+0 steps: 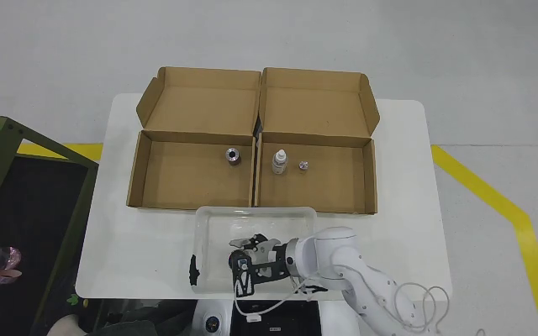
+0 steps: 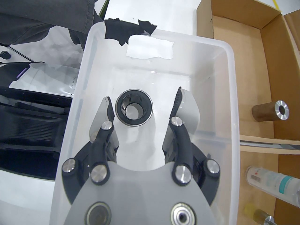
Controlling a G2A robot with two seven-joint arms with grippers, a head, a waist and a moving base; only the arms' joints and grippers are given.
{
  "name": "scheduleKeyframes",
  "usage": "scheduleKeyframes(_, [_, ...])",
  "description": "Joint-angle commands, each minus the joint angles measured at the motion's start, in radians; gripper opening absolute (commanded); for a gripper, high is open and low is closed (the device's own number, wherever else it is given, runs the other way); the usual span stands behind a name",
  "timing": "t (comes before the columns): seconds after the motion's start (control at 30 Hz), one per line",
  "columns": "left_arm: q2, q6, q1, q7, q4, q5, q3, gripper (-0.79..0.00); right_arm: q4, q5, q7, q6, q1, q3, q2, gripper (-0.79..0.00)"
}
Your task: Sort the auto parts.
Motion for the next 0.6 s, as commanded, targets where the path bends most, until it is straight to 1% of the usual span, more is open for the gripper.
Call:
scheduleKeyframes(0.0, [0.0,0.0,0.0,0.0,0.0,0.0,0.0,0.0,0.009,-0.004,-0.003,0.002,0.005,-0.012,0.0,-0.305])
scheduleKeyframes(0.17, [0.0,0.0,0.0,0.0,0.0,0.0,0.0,0.0,0.024,-0.018,-0.002,0.02,0.022,-0.04,0.0,-0.292])
scheduleKeyframes(0.43, [0.0,0.0,0.0,0.0,0.0,0.0,0.0,0.0,0.088,-0.01,0.001,0.047,0.068,-0.075,-0.006,-0.311])
scheduleKeyframes(0.57, [0.0,0.0,0.0,0.0,0.0,0.0,0.0,0.0,0.118,-0.003,0.008,0.056,0.092,-0.096,-0.01,-0.302])
